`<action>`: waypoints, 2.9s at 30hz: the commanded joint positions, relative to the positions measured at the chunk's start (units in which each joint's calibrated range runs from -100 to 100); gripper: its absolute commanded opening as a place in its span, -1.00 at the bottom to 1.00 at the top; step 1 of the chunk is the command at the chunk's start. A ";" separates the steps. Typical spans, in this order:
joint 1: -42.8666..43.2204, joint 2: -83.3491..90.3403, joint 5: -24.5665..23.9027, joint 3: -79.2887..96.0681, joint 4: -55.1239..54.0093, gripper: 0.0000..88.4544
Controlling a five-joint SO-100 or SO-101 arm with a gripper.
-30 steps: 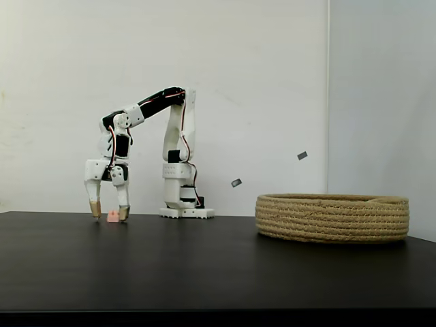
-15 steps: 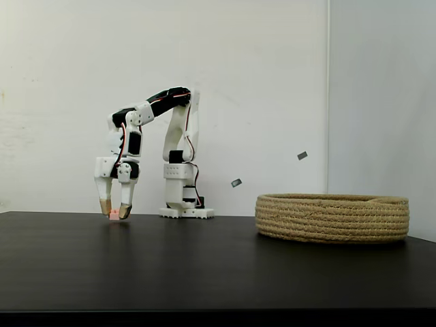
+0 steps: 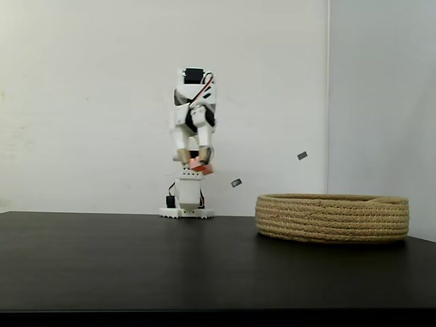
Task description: Place the lego blocks in the tray
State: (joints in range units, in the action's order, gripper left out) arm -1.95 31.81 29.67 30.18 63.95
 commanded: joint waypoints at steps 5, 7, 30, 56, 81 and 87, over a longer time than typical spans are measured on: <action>19.02 3.10 -8.25 -4.14 -18.01 -1.00; 21.00 1.81 -8.89 -3.51 -23.42 -0.88; 4.76 30.88 -17.92 28.05 -14.84 -1.00; -0.77 66.99 -21.44 62.52 4.15 -1.00; -0.68 66.99 -12.16 65.26 -1.01 -1.00; -1.18 66.99 -20.07 63.62 0.73 -1.00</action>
State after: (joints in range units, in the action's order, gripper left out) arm -3.26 98.30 13.46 95.32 63.62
